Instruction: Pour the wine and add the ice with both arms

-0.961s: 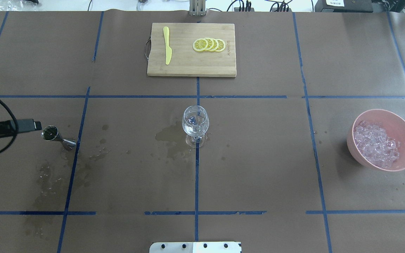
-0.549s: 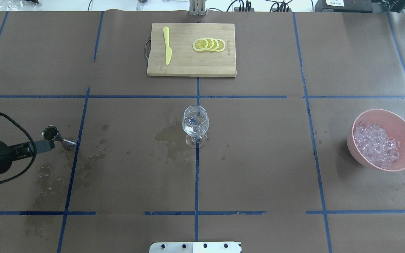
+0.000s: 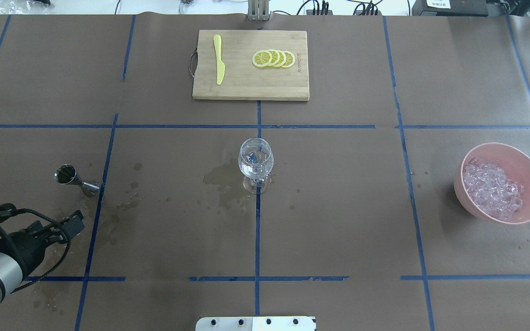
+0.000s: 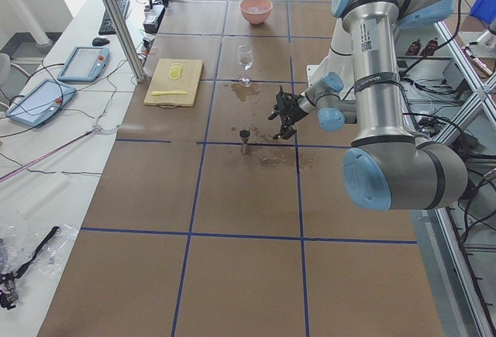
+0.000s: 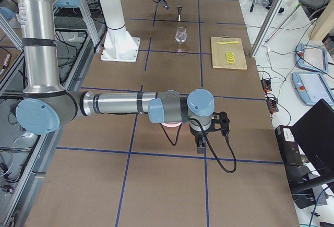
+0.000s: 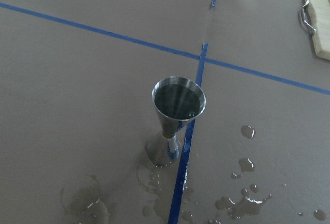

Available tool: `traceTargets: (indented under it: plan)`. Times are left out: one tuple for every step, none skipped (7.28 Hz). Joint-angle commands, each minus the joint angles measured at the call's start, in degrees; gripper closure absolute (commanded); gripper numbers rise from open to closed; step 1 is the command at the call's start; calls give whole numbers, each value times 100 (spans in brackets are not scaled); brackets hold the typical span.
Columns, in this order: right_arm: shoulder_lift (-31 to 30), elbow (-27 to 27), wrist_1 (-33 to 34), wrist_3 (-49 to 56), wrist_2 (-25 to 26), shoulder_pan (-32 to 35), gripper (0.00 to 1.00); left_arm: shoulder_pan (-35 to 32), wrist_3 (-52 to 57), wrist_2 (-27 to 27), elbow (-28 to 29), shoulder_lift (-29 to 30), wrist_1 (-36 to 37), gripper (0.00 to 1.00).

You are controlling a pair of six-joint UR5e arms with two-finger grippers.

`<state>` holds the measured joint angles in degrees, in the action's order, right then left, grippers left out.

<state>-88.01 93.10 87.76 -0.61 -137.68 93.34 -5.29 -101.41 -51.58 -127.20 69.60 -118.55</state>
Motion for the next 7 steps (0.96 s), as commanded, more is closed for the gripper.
traceTargets:
  plan:
    - [20,24,39,0,-179,0,0,45,-90,935,693,358,34,1]
    - [20,24,39,0,-180,0,0,54,-107,1209,1088,631,34,1]
    - [29,24,57,0,-180,0,0,54,-107,1516,1466,964,34,1]
    - [38,24,57,0,-180,-26,0,46,-134,1815,1662,1080,51,2]
    - [38,24,57,0,-180,-35,0,37,-134,2018,1716,1082,51,4]
    - [47,24,57,-9,-180,-53,0,37,-134,2203,1856,1090,51,5]
    - [47,24,31,-183,-189,-53,0,37,-134,2423,1970,1134,51,5]
